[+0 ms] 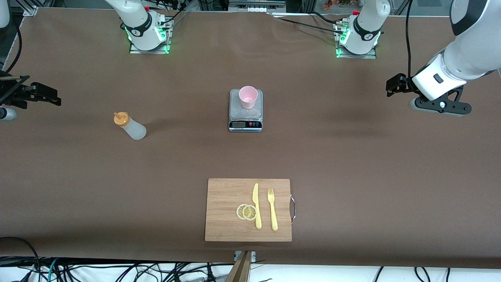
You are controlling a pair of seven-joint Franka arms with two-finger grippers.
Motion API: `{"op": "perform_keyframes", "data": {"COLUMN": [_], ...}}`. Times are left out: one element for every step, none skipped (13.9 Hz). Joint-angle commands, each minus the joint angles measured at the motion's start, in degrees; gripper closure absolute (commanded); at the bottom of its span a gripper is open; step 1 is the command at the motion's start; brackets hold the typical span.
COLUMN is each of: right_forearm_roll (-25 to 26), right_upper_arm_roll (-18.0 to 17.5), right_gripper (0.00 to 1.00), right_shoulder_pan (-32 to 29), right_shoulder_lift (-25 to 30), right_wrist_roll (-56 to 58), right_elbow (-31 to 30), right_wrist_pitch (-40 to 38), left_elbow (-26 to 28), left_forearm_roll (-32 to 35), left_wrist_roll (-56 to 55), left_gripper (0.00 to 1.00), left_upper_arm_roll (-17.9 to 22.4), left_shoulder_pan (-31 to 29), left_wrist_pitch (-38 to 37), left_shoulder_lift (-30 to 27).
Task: Add sauce to pink cup with both arms
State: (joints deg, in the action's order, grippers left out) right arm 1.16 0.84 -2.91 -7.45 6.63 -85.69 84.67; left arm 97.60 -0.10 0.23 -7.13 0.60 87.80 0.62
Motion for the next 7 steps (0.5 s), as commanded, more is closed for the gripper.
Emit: {"op": "perform_keyframes", "data": {"right_forearm_roll": [0.25, 0.16, 0.16, 0.08, -0.01, -0.01, -0.01], "right_upper_arm_roll": [-0.49, -0.58, -0.67, -0.58, -0.67, -0.67, -0.58], "right_gripper": [0.00, 0.00, 0.00, 0.00, 0.00, 0.00, 0.00], "right_shoulder_pan": [0.01, 0.09, 0.53, 0.88, 0.97, 1.58, 1.94], "right_shoulder_lift": [2.26, 2.18, 2.18, 2.18, 2.18, 2.44, 2.53], "right_wrist_roll": [-5.38, -7.57, -8.64, -8.91, -8.92, -9.35, -11.09], "right_elbow": [-2.29, -2.37, -2.37, -2.37, -2.37, -2.81, -3.08], "right_wrist_pitch": [-0.99, -1.00, -0.91, -0.91, -0.91, -0.91, -0.91], "left_elbow": [-1.54, -1.54, -1.54, -1.54, -1.54, -1.54, -1.54], "left_forearm_roll": [0.01, 0.01, 0.01, 0.01, 0.01, 0.01, 0.01], "left_wrist_roll": [0.04, 0.12, 0.12, 0.12, 0.04, -0.05, 0.03], "left_gripper": [0.00, 0.00, 0.00, 0.00, 0.00, 0.00, 0.00], "left_upper_arm_roll": [-0.16, -0.16, -0.16, -0.16, -0.08, -0.16, -0.16], "left_shoulder_pan": [-0.33, -0.33, -0.33, -0.33, -0.33, -0.33, -0.33], "left_wrist_pitch": [-1.40, -1.40, -1.40, -1.40, -1.40, -1.40, -1.40], "left_shoulder_lift": [0.70, 0.70, 0.70, 0.70, 0.70, 0.70, 0.70]}}
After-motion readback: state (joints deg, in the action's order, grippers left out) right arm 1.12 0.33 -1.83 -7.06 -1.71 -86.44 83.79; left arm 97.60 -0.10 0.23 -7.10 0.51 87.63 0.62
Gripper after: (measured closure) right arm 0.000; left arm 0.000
